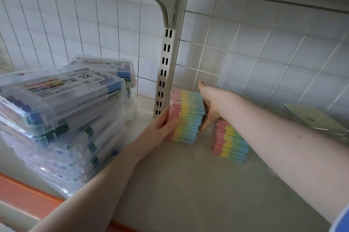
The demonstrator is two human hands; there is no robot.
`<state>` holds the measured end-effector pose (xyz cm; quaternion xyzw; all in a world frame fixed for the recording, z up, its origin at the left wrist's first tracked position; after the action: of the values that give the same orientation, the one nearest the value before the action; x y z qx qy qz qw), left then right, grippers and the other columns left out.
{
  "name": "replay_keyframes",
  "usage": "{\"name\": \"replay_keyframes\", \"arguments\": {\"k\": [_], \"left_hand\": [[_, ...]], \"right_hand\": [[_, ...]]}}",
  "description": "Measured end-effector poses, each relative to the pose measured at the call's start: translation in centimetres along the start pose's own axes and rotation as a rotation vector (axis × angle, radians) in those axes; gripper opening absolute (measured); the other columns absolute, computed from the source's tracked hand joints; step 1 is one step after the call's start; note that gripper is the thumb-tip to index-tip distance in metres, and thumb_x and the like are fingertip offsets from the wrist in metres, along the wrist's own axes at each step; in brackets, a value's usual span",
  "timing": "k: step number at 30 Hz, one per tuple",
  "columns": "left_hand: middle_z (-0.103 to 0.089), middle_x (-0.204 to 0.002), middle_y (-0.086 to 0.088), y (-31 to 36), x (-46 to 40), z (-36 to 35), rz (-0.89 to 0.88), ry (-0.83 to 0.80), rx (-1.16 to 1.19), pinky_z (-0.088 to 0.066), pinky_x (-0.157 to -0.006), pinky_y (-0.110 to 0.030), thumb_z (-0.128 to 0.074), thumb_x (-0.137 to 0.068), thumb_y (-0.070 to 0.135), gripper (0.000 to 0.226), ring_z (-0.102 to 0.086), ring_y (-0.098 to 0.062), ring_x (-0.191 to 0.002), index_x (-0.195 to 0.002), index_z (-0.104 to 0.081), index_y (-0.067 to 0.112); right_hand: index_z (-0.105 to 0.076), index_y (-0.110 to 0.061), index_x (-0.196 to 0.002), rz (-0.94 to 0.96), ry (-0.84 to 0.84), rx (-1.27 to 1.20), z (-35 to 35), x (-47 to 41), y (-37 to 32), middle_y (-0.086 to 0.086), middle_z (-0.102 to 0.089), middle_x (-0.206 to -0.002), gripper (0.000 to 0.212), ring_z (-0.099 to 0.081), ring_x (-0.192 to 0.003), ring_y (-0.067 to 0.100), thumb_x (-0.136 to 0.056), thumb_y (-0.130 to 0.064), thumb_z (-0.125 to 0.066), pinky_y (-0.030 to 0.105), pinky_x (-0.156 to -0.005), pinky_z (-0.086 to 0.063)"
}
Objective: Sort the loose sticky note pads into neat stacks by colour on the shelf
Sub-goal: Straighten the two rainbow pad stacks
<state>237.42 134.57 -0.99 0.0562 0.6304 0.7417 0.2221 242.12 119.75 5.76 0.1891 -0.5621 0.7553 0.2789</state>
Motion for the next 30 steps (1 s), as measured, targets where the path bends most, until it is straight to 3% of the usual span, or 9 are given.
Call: {"name": "replay_keyframes", "arguments": {"k": [3,7,9,12,15,19,23,25,30], "left_hand": [[-0.056,-0.127,0.015,-0.3,0.0,0.5,-0.039,0.017,-0.158,-0.049,-0.095,-0.019,-0.065,-0.086,0.015,0.07,-0.057,-0.001,-0.114,-0.145,-0.03,0.033],[-0.056,-0.121,0.018,-0.5,-0.1,0.5,-0.06,0.048,-0.236,-0.045,-0.088,-0.007,-0.063,-0.087,0.009,0.07,-0.055,0.001,-0.111,-0.141,-0.029,0.035],[-0.055,-0.117,0.022,-0.5,-0.1,0.5,-0.071,0.057,-0.242,-0.043,-0.085,-0.004,-0.063,-0.087,0.007,0.068,-0.055,0.004,-0.108,-0.138,-0.029,0.038],[-0.054,-0.116,0.022,-0.4,0.1,0.4,-0.084,0.069,-0.269,-0.043,-0.087,-0.005,-0.062,-0.088,0.009,0.065,-0.055,0.002,-0.109,-0.139,-0.031,0.034],[-0.055,-0.114,0.024,-0.3,0.1,0.5,-0.09,0.081,-0.268,-0.046,-0.097,-0.016,-0.063,-0.088,0.01,0.061,-0.056,0.003,-0.107,-0.135,-0.034,0.035],[-0.056,-0.127,0.018,0.3,-0.1,0.3,-0.09,0.074,-0.144,-0.05,-0.095,-0.027,-0.066,-0.086,0.023,0.069,-0.054,-0.001,-0.116,-0.144,-0.03,0.036],[-0.057,-0.124,0.018,2.3,-0.6,0.1,-0.116,0.128,0.026,-0.051,-0.083,-0.015,-0.049,-0.096,0.027,0.054,-0.056,0.008,-0.109,-0.142,-0.025,0.044],[-0.058,-0.115,0.021,3.0,-0.9,0.1,-0.118,0.158,0.022,-0.047,-0.075,-0.006,-0.041,-0.099,0.027,0.04,-0.056,0.016,-0.099,-0.133,-0.031,0.047],[-0.057,-0.111,0.024,3.2,-1.2,0.3,-0.098,0.173,0.011,-0.043,-0.07,-0.001,-0.035,-0.101,0.033,0.039,-0.055,0.022,-0.091,-0.14,-0.035,0.037]], "right_hand": [[-0.035,-0.009,-0.139,0.008,-0.014,0.002,0.0,0.0,-0.1,0.026,-0.05,-0.129,0.09,-0.05,-0.112,0.049,-0.082,-0.077,-0.024,0.068,-0.063,-0.043],[-0.037,-0.008,-0.137,0.001,-0.011,-0.005,-0.1,-0.3,-0.1,0.024,-0.051,-0.127,0.086,-0.047,-0.116,0.048,-0.085,-0.075,-0.025,0.072,-0.088,-0.035],[-0.036,-0.007,-0.137,-0.01,-0.004,0.0,-0.1,-0.4,0.0,0.025,-0.049,-0.13,0.087,-0.045,-0.119,0.05,-0.084,-0.075,-0.026,0.073,-0.092,-0.033],[-0.035,-0.007,-0.139,-0.01,-0.004,0.003,-0.3,-0.5,0.0,0.026,-0.046,-0.134,0.087,-0.042,-0.122,0.051,-0.085,-0.074,-0.027,0.074,-0.094,-0.031],[-0.032,-0.009,-0.141,-0.005,-0.007,0.004,-0.4,-0.3,0.0,0.026,-0.044,-0.136,0.084,-0.041,-0.122,0.051,-0.086,-0.073,-0.028,0.074,-0.093,-0.03],[-0.029,-0.008,-0.142,-0.007,-0.013,0.018,-0.3,-0.1,0.0,0.024,-0.042,-0.136,0.083,-0.042,-0.12,0.05,-0.087,-0.071,-0.027,0.071,-0.088,-0.036],[-0.026,-0.012,-0.146,0.0,-0.031,0.041,-0.3,-0.3,-0.1,0.02,-0.035,-0.146,0.09,-0.038,-0.126,0.049,-0.082,-0.076,-0.028,0.073,-0.072,-0.039],[-0.024,-0.014,-0.147,0.017,-0.04,0.054,-0.2,-0.3,-0.1,0.014,-0.03,-0.151,0.09,-0.031,-0.133,0.046,-0.081,-0.075,-0.031,0.076,-0.08,-0.035],[-0.026,-0.013,-0.146,0.049,-0.055,0.058,0.2,-0.2,-0.3,0.011,-0.039,-0.146,0.081,-0.033,-0.134,0.041,-0.086,-0.067,-0.035,0.069,-0.103,-0.024]]}}
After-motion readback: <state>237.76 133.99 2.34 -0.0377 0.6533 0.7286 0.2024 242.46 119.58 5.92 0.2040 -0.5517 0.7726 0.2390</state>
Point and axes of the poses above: each hand's wrist, its own x-axis away from the middle knuckle, its own z-axis out of the back of the hand, y = z × x, the point moved 5 cm from there along -x, towards the middle knuckle
